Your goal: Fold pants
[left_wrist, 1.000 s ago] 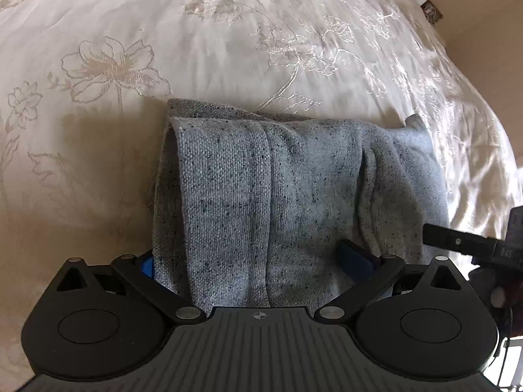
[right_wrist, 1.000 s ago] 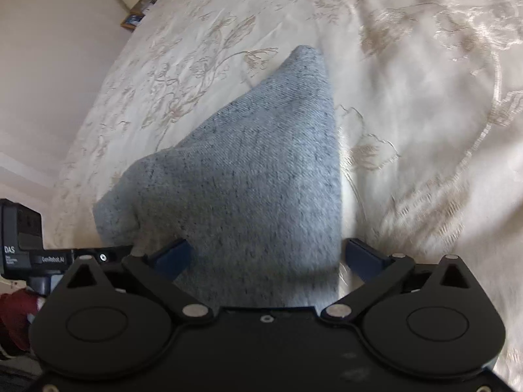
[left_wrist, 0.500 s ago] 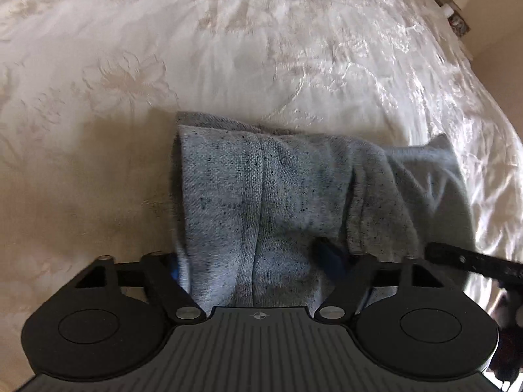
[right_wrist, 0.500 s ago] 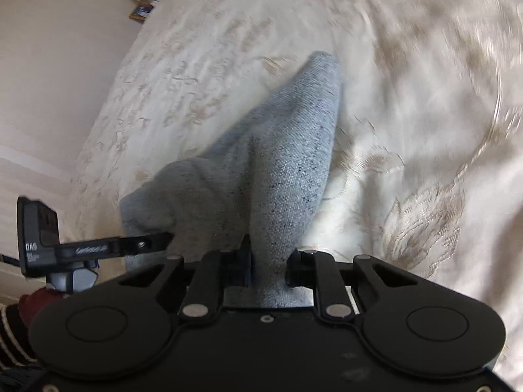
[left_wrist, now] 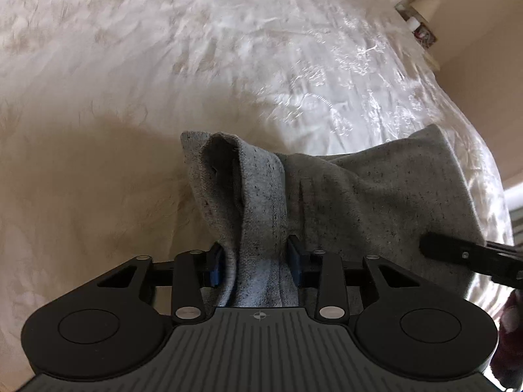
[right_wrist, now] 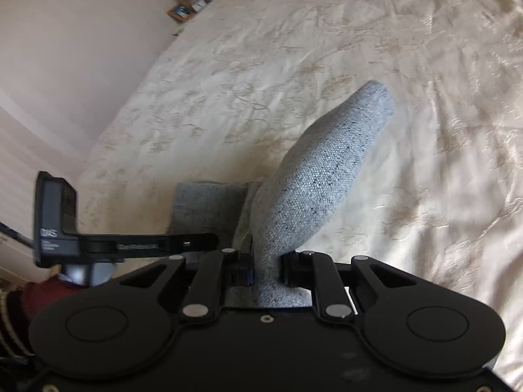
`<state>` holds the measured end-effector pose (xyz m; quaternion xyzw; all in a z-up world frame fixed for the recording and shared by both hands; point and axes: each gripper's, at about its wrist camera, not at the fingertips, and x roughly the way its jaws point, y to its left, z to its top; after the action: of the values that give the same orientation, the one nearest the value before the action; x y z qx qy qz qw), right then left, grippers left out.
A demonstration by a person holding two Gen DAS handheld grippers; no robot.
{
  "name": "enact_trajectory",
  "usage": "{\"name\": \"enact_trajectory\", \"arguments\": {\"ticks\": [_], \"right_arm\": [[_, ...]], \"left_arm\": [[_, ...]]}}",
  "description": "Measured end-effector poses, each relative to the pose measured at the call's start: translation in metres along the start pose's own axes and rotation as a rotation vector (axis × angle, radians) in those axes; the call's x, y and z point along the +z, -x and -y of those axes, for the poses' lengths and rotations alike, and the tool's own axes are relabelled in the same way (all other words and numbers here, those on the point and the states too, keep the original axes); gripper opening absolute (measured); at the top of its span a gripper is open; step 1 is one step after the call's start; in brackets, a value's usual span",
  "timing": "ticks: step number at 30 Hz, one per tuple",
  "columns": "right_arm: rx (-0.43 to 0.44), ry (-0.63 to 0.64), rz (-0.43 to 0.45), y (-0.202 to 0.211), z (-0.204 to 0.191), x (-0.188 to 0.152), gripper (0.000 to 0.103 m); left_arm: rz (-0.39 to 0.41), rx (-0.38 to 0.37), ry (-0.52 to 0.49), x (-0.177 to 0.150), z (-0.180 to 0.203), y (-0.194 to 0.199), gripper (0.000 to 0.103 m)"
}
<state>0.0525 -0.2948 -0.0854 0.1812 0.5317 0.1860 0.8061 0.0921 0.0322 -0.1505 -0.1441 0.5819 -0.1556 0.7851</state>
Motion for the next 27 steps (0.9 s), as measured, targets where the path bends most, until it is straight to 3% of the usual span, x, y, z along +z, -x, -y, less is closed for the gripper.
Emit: {"name": "enact_trajectory", "arguments": {"ticks": [2, 4, 9, 12, 14, 17, 18, 19, 20, 22, 27], "right_arm": [[-0.040, -0.054, -0.011, -0.007, 0.010, -0.004, 0.017], [-0.035, -0.153, -0.008, -0.013, 0.027, -0.010, 0.017], [-0.061, -0.204, -0.047, -0.023, 0.048, -0.020, 0.019], [-0.042, -0.226, -0.060, -0.031, 0.063, -0.024, 0.030], [-0.038, -0.238, -0.066, -0.042, 0.074, -0.024, 0.045], [-0.020, -0.250, -0.090, -0.059, 0.087, -0.026, 0.053], [-0.010, -0.259, -0.097, -0.065, 0.092, -0.026, 0.052], [0.008, -0.274, -0.103, -0.070, 0.095, -0.026, 0.049], [0.029, -0.286, -0.110, -0.073, 0.097, -0.026, 0.031], [0.040, -0.267, -0.117, -0.072, 0.091, -0.022, 0.019], [0.118, -0.171, -0.075, -0.037, 0.049, -0.005, 0.018]], "left_arm": [[-0.036, 0.011, -0.001, -0.002, -0.009, -0.012, 0.054], [-0.082, 0.018, -0.021, -0.005, -0.018, -0.028, 0.075], [-0.083, -0.071, -0.041, -0.013, -0.019, -0.048, 0.102], [-0.066, -0.081, -0.026, -0.011, -0.011, -0.054, 0.102], [-0.056, -0.091, -0.012, -0.008, -0.007, -0.056, 0.102], [-0.059, -0.085, -0.010, -0.008, -0.005, -0.056, 0.102], [-0.064, -0.083, -0.022, -0.009, -0.006, -0.055, 0.101], [-0.068, -0.078, -0.035, -0.009, -0.005, -0.054, 0.091], [-0.059, -0.068, -0.043, -0.009, -0.005, -0.049, 0.079], [-0.023, -0.056, -0.032, -0.005, -0.001, -0.039, 0.038], [0.023, -0.091, -0.012, 0.004, 0.001, -0.003, 0.033]]}}
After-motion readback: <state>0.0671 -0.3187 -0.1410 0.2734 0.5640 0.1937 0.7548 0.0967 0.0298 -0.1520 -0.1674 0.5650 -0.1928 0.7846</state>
